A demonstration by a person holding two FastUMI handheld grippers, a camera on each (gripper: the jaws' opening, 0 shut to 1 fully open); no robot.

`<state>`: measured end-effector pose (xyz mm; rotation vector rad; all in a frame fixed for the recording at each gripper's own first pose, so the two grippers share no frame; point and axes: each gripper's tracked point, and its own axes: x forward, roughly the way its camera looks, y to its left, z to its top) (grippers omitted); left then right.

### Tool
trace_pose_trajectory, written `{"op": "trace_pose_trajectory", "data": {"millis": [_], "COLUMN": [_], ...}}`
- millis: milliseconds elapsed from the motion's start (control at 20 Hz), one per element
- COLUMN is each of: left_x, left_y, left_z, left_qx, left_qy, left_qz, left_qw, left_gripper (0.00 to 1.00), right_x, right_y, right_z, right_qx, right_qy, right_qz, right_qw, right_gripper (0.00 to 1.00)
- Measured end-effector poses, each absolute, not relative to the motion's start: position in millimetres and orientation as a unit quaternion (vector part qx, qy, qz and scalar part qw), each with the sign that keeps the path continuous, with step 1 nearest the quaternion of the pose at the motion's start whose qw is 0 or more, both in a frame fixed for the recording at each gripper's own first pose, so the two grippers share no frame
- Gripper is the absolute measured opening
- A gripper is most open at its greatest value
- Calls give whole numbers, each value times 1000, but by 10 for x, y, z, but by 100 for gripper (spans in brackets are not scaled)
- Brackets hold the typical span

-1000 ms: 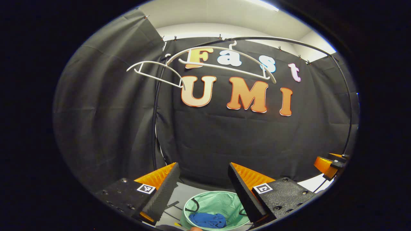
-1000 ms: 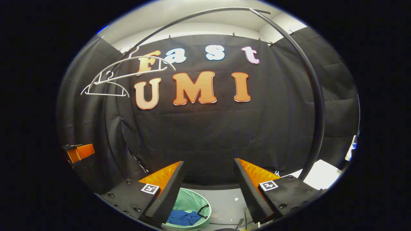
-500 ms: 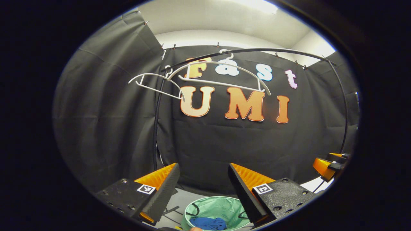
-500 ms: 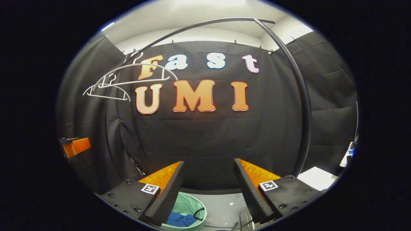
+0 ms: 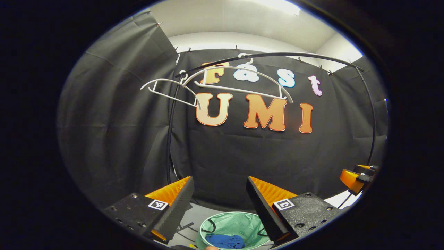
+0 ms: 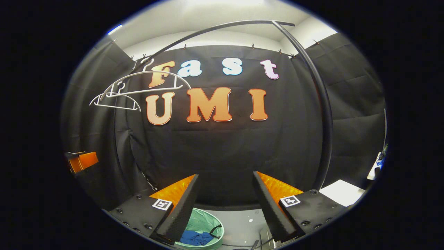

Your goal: Grasp the clothes on the hanger with both hands and then place them into the laundry hamper below.

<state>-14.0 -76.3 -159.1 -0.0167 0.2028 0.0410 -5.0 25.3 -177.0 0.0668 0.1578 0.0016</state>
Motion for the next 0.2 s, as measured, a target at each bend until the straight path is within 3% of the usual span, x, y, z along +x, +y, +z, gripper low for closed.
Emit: {"op": "trace_pose_trajectory", "data": {"millis": [200], "left_x": [-143], "left_y": [-758], "left_z": [-1588], "left_qx": [-10], "left_qy": [102], "left_qz": [22], "left_qw": [995], "left_gripper": [94], "right_x": [-45], "right_y": [265], "right_z": [-1734], "right_qx": [35], "right_qy": [77], "right_qz": [0], "right_qw": [996], "right_gripper": [89]}}
